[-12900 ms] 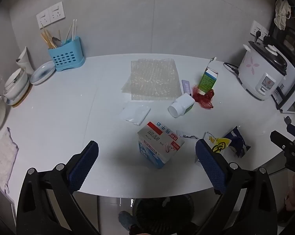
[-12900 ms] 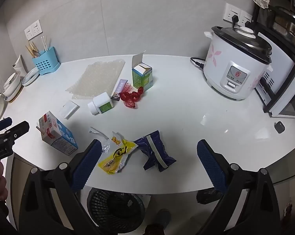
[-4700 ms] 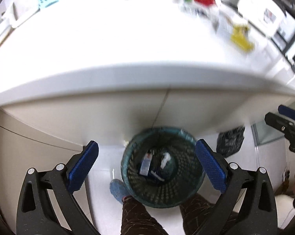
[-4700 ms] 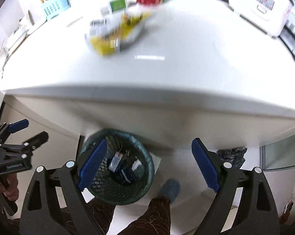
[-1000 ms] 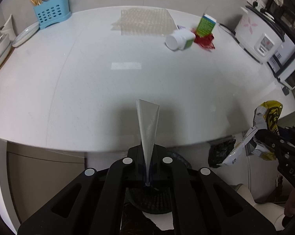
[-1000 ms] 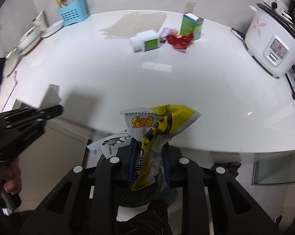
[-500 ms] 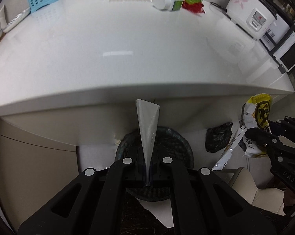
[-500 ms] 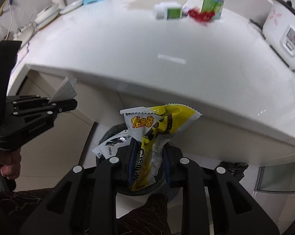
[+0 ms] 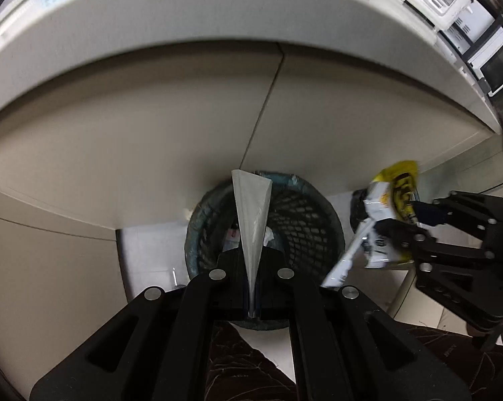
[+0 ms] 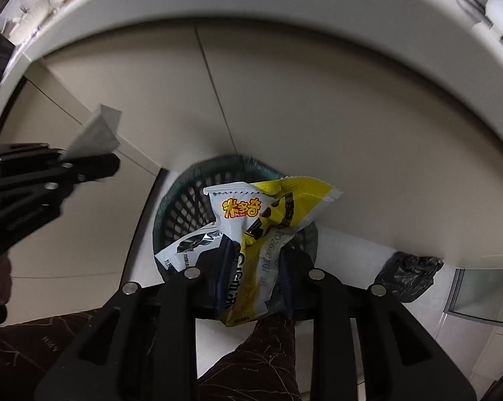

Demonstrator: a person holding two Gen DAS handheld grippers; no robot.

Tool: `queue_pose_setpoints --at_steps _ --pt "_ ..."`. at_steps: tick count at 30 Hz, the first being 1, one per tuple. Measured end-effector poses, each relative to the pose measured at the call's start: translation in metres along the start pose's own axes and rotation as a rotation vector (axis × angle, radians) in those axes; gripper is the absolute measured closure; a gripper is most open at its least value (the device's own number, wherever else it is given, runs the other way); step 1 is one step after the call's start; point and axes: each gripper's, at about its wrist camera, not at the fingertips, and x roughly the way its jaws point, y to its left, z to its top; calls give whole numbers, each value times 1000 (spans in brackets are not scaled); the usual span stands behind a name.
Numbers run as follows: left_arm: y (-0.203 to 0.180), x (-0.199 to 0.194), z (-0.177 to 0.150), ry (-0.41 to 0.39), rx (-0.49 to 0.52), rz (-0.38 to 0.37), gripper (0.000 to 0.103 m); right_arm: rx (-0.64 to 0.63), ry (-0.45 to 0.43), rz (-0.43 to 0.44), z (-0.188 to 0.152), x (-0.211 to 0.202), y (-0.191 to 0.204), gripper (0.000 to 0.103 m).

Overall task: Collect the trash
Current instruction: 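Carry the plastic sheet and yellow bag down over the mesh bin, then open the right tool to drop the yellow bag while the left tool releases the sheet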

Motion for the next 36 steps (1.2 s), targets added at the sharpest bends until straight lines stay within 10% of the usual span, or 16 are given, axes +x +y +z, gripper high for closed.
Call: queue_pose_setpoints --at_steps 17,36 --pt "11 14 -11 65 15 15 102 52 103 14 -2 69 -7 69" --pt "-19 44 -5 77 80 -30 101 64 -37 -33 -7 6 -33 16"
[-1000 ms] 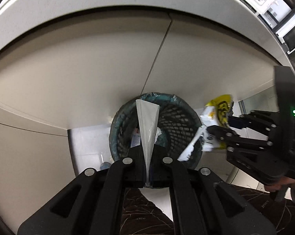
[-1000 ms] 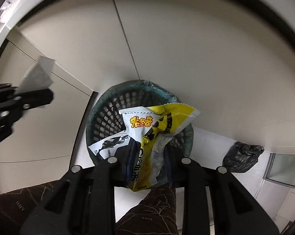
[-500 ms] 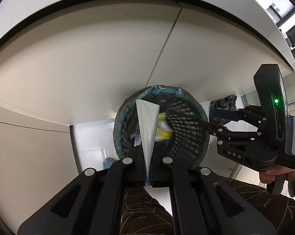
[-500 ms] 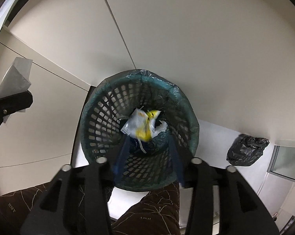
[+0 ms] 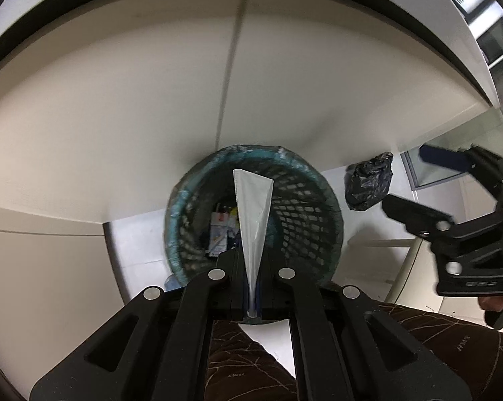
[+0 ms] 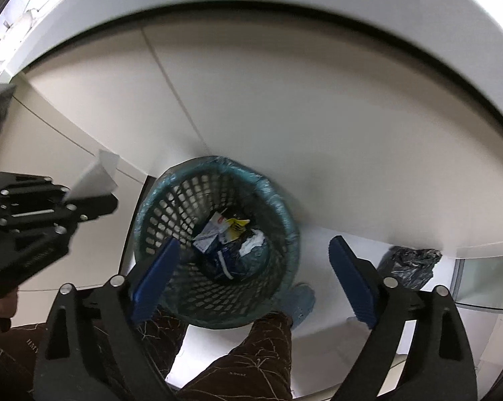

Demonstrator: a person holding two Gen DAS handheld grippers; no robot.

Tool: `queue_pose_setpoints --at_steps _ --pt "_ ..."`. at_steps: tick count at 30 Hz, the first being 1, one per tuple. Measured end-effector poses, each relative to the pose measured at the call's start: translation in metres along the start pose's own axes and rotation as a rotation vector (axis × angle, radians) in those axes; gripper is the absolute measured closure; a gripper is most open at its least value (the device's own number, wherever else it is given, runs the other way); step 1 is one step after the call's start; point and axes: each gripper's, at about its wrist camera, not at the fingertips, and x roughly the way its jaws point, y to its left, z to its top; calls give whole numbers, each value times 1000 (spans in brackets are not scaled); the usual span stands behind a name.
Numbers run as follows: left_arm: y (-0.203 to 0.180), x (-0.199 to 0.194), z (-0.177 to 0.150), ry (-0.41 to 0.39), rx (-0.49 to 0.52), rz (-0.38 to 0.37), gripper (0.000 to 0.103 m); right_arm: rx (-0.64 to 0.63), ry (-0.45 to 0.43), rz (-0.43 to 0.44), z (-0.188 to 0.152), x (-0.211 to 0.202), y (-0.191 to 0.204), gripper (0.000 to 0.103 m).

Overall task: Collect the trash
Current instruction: 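Open the right tool to drop the yellow bag while the left tool releases the sheet, then move both tools back up to the counter toward the box and bottle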

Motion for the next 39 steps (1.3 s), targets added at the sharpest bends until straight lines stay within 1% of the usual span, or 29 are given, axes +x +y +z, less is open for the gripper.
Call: queue_pose_setpoints --at_steps 2,3,8,10,12,13,15,18,20,22,24,27,28,33,39 --pt "-7 4 1 3 14 -2 100 6 -12 -2 -1 -9 -8 16" --pt "-10 6 1 4 17 -4 97 10 -16 -5 -2 -12 -11 16" --pt "-20 13 1 11 26 -15 96 31 -23 -16 -3 -21 -22 16" --pt "-24 16 3 15 28 -17 94 36 -27 -22 -3 -25 -26 16" --pt "-26 18 5 13 27 -18 83 46 -30 -20 -3 -27 -30 15" --pt "-29 18 5 9 26 -15 79 48 -31 -20 -3 -28 -31 15" --pt "-31 16 6 0 15 -7 53 51 -34 -19 -3 -29 -34 15" --pt "-31 11 9 -19 -6 2 38 52 -43 -19 -1 -35 -34 15" --pt "-32 6 11 -32 -11 12 31 54 -53 -19 1 -39 -34 15" --pt "-32 -6 13 -58 -5 6 26 57 -71 -18 5 -47 -34 15" --pt "-34 -26 15 -96 10 12 16 60 -94 -22 11 -57 -35 15" --pt "-32 -57 20 -155 24 15 7 68 -144 -32 21 -76 -35 15" --pt "-30 -67 22 -172 26 19 6 76 -161 -35 25 -83 -35 15" --pt "-19 -114 44 -247 35 32 6 126 -244 -60 45 -112 -35 15" --pt "-13 -149 82 -319 93 13 6 201 -328 -112 69 -142 -38 15"
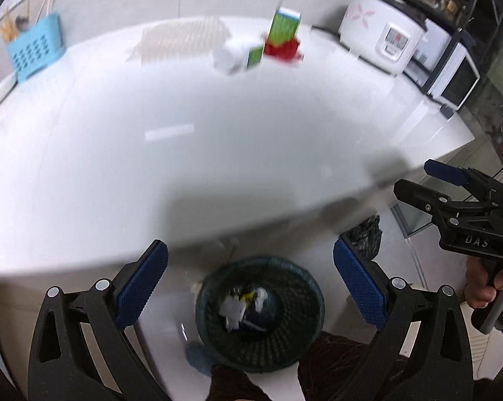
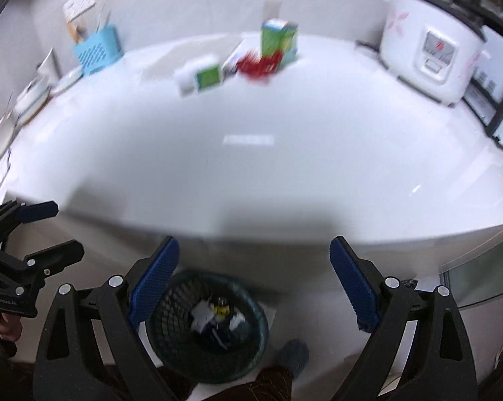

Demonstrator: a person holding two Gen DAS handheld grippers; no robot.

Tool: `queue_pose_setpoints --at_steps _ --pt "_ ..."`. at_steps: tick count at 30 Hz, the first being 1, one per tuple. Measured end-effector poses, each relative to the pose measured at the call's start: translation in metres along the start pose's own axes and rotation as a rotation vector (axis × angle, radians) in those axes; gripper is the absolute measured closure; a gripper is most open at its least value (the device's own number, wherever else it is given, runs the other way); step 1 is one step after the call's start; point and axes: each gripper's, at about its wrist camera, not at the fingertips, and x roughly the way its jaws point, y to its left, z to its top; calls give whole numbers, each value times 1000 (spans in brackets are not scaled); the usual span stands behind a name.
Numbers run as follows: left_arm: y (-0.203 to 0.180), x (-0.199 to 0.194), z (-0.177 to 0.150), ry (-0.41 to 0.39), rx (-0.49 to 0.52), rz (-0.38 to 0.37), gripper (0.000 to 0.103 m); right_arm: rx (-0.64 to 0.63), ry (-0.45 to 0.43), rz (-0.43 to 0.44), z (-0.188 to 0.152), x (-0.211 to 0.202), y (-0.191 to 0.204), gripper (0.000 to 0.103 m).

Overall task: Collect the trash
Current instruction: 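Move both tools back up to the counter toward the box and bottle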

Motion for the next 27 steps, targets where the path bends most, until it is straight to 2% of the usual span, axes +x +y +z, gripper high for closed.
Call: queue_pose_setpoints --at_steps 7,18,27 --pt "10 -4 62 -25 20 27 6 49 -82 -28 66 -7 -23 15" --pt "8 29 145 -56 -48 110 6 -117 -161 61 179 29 -56 15" --pt "0 76 197 -31 -23 123 6 -222 -148 116 237 86 -65 15"
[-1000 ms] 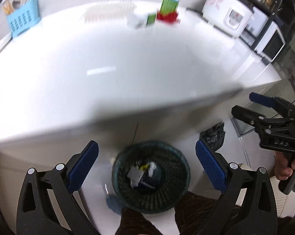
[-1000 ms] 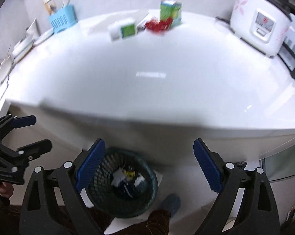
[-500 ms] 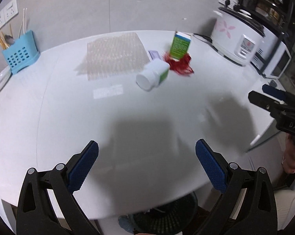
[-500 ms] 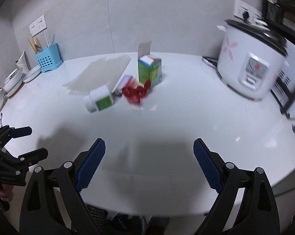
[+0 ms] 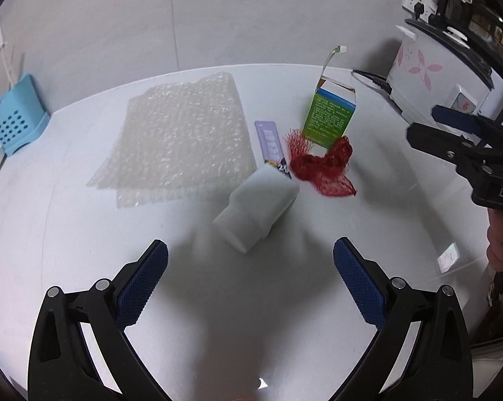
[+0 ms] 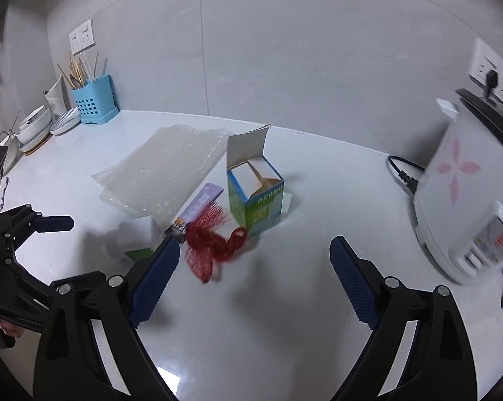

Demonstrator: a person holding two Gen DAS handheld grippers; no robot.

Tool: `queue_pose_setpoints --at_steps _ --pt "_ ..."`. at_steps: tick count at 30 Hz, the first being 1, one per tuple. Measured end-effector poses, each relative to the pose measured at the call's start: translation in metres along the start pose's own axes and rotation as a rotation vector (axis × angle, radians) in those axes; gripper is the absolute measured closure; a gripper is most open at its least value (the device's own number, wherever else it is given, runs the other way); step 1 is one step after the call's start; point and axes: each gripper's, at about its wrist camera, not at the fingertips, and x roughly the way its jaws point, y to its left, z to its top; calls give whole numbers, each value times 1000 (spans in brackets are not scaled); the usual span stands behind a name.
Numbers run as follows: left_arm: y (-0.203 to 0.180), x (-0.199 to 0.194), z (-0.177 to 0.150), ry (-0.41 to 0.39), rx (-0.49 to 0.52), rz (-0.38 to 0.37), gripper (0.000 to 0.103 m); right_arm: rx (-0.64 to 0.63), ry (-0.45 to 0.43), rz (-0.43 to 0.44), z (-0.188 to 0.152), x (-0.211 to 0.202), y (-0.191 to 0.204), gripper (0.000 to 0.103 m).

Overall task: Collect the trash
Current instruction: 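Move both tools back up to the counter toward the box and bottle, then grasp the green-white box with the right tool while the left tool grasps the white bottle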

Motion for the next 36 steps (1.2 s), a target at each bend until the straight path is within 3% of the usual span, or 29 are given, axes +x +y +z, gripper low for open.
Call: queue_pose_setpoints --at_steps 8,13,16,17,19,23,36 --pt "-6 39 27 40 35 -10 8 -11 39 32 30 52 -9 15" --pt "-10 55 38 65 50 -23 22 -22 60 34 44 78 -9 15" --pt "-11 63 41 94 42 -38 39 -15 68 41 49 87 -9 16" --pt "-12 65 42 101 42 -42 46 -11 74 51 50 90 -9 21" --pt "-12 65 43 104 38 -43 47 -13 93 67 51 96 -7 26" --pt "-10 62 43 95 19 -38 47 -14 113 88 52 103 -2 50" --pt "-13 25 36 53 -96 79 58 4 78 106 48 70 -3 54"
